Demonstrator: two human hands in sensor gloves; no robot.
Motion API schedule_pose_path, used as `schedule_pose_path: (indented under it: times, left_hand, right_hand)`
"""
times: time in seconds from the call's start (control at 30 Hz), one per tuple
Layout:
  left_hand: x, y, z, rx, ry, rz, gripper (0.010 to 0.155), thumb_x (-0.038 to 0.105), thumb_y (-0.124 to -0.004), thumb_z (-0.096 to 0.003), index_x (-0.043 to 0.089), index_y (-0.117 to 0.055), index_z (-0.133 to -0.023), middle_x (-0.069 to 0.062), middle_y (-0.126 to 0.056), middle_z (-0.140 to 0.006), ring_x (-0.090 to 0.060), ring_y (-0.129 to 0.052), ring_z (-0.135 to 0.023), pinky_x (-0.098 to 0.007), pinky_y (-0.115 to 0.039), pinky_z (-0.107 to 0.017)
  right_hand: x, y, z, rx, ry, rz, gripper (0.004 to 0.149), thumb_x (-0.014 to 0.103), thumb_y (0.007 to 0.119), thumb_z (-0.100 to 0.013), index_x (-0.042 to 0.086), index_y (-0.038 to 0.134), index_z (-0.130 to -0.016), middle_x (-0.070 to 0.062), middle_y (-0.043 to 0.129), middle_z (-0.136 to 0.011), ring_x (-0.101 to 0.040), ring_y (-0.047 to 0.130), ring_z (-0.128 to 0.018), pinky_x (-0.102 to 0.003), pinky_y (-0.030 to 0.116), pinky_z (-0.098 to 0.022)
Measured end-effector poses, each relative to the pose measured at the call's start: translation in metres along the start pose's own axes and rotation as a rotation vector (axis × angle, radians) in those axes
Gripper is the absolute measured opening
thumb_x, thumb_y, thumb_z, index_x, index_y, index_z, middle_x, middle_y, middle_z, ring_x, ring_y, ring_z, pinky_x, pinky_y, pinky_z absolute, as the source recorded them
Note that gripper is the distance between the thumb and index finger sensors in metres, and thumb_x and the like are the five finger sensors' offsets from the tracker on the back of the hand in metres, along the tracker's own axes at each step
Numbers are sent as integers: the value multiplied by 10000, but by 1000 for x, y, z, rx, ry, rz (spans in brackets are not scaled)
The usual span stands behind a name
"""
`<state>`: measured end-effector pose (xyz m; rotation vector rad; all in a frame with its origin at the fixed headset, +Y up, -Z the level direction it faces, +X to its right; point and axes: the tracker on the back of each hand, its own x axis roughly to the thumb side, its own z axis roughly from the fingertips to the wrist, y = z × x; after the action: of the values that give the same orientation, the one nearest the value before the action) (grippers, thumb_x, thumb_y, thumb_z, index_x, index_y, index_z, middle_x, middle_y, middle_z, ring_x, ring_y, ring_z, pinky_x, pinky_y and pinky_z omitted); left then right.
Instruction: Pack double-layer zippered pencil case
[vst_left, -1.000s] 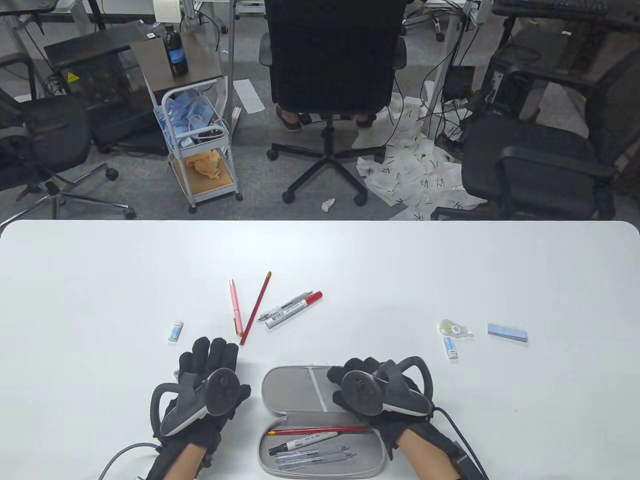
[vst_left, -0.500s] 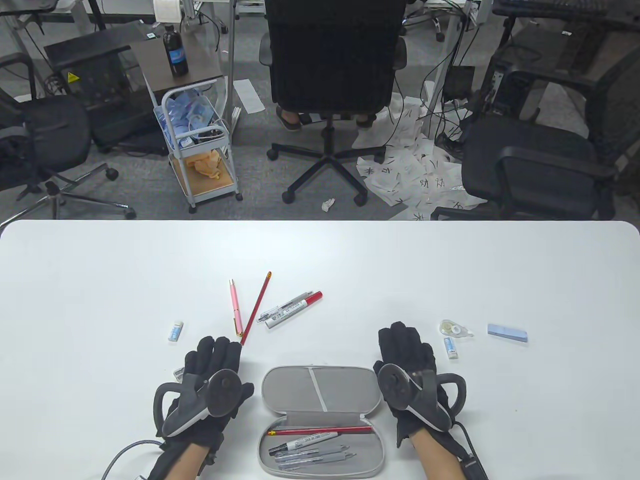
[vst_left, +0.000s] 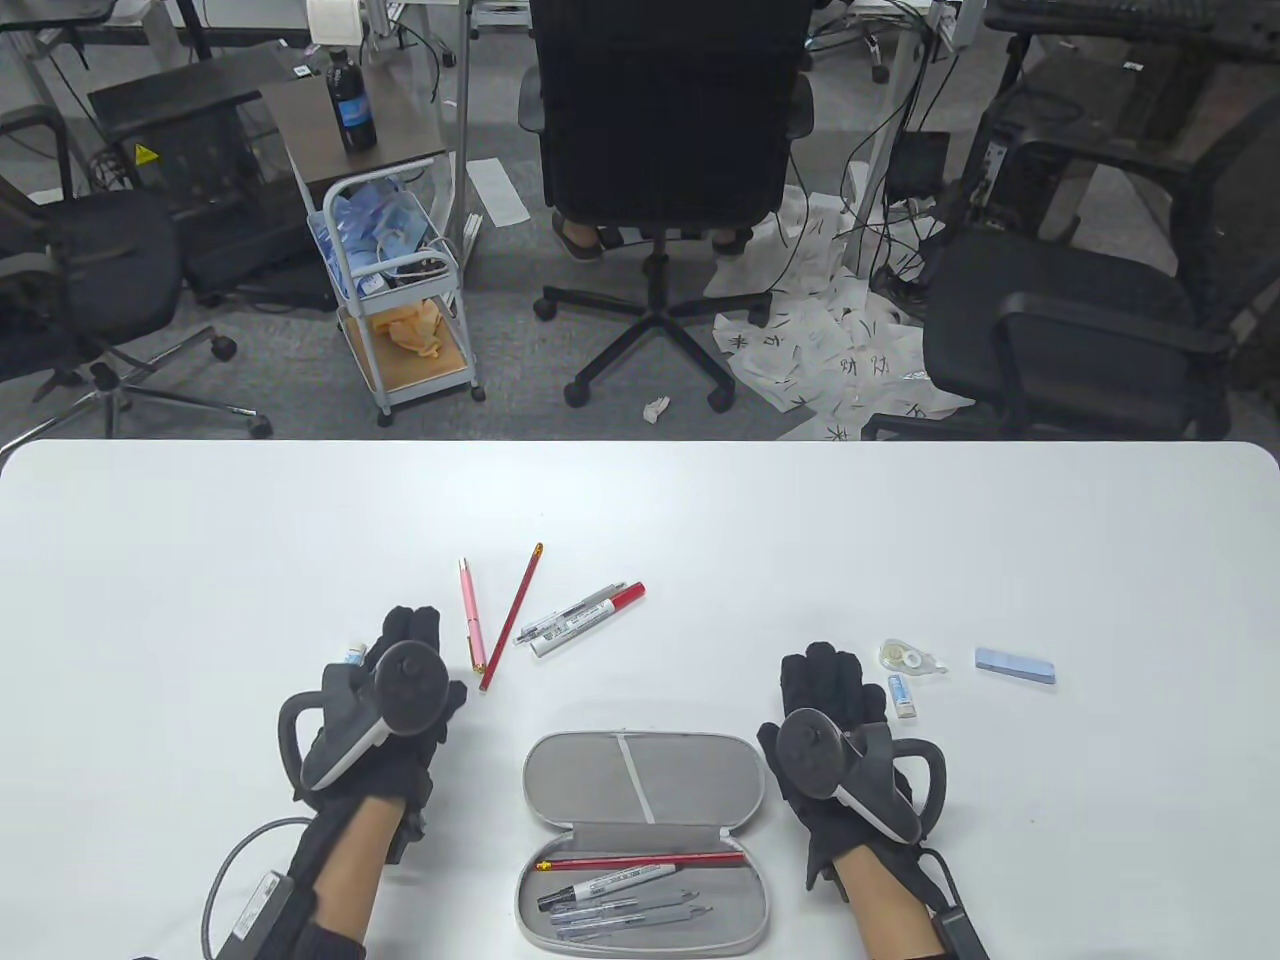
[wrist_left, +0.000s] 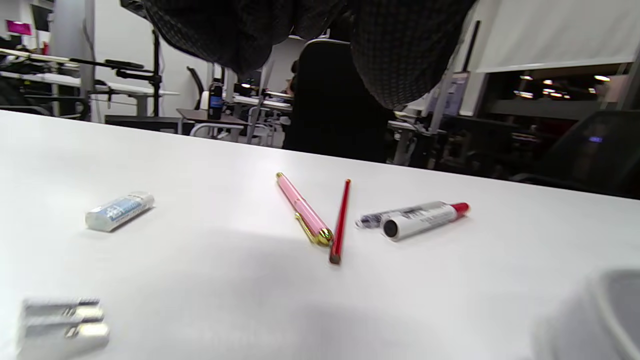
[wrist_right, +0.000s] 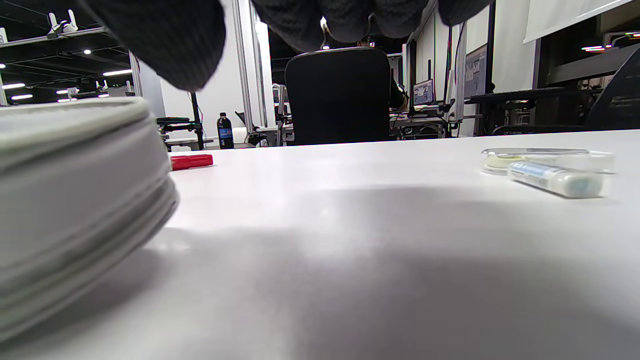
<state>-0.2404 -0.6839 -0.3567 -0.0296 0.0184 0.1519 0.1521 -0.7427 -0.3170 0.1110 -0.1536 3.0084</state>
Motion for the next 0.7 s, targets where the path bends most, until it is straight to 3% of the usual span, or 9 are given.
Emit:
schedule_pose_path:
  times: [0.13,0.33,0.5,0.6,0.7]
  left_hand:
    - [1,-4,-44,-71,119,-6,662,387,-877,-538,90,-683,-1098,-235,-743,-1087,-340,-965,-768,-457,-819,-619]
    - [12,-15,-98,-137,253,-119,433,383,-878,-549,159,-887,-918,-135,-922,-896,-313,-964,-682,-508,-782,-620]
    - [23,-38,-123,-196,301,-158,508,436,-882,-539,144,-863,-954,-147,-898,-925,-330,-944,-718,-531,-757,-643]
    - [26,-52,-131,-298,348,-160,694,487,-867,-537,98,-702,-1088,-202,-735,-1066,-398,-826,-857,-582,-657,-710]
    - [24,-64,-138,-283,372,-183,667,462,-859,-542,85,-721,-1074,-212,-749,-1051,-405,-836,-840,-588,-661,-700]
  right_hand:
    - [3,1,0,5,-16,11,719,492,694,-519,131,446,-1089,-184,368,-1162,-409,396,-1026,-554,406,-710]
    - [4,0,1,12,-26,16,724,494,695,-517,124,449,-1089,-187,367,-1162,-412,391,-1024,-556,402,-709]
    - [0,1,0,47,-10,-9,729,498,694,-519,112,453,-1088,-201,364,-1157,-422,383,-1018,-557,395,-704]
    - [-1,1,0,57,-14,-16,732,502,693,-519,110,455,-1089,-201,360,-1157,-426,382,-1016,-557,396,-703]
    - [-2,1,0,57,-17,-28,731,502,692,-520,110,454,-1089,-203,356,-1158,-424,378,-1017,-557,394,-703]
